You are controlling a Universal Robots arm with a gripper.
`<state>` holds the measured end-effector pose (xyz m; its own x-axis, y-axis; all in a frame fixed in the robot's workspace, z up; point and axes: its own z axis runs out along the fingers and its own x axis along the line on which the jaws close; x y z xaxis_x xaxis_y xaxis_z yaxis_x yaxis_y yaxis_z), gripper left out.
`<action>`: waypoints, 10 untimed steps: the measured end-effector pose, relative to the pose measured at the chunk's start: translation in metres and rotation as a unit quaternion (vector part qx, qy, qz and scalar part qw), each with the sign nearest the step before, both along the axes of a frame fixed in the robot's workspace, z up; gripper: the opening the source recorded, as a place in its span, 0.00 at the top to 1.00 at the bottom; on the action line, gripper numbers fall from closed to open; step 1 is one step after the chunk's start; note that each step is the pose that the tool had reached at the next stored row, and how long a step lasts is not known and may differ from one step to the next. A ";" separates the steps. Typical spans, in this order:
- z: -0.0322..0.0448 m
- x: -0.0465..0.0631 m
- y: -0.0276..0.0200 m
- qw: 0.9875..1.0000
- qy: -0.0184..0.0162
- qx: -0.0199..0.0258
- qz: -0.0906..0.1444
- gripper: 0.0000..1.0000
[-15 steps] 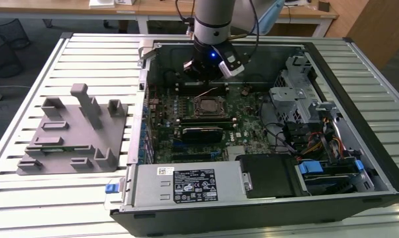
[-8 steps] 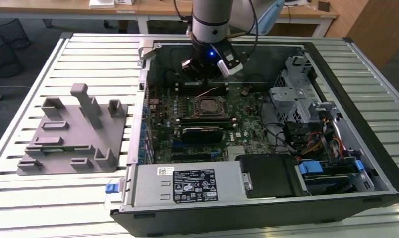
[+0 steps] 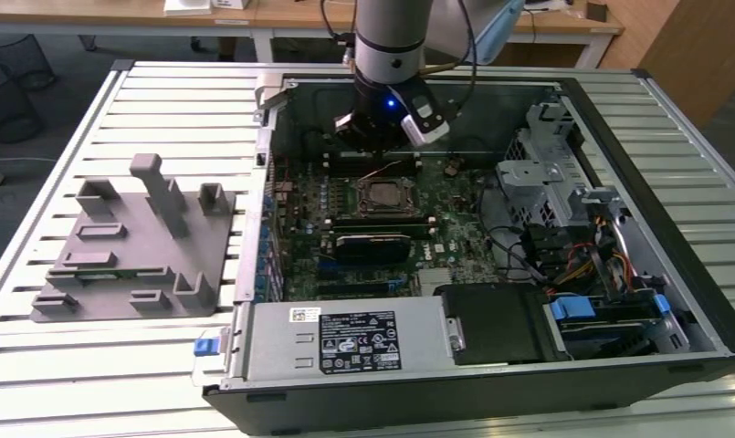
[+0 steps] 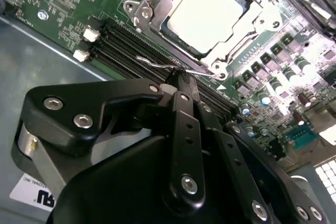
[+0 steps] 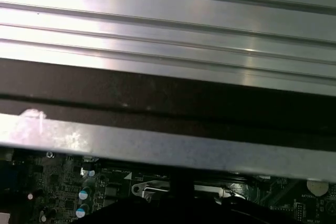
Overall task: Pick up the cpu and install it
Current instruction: 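Install the first cpu locking lever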
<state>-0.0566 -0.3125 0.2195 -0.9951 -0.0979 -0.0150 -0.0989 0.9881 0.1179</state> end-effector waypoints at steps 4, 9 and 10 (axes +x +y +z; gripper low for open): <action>0.0001 0.003 -0.0001 1.000 0.000 0.000 0.000 0.89; 0.0001 0.012 0.0000 1.000 0.000 0.000 0.000 0.89; 0.0001 0.013 0.0000 1.000 0.000 0.000 0.000 0.89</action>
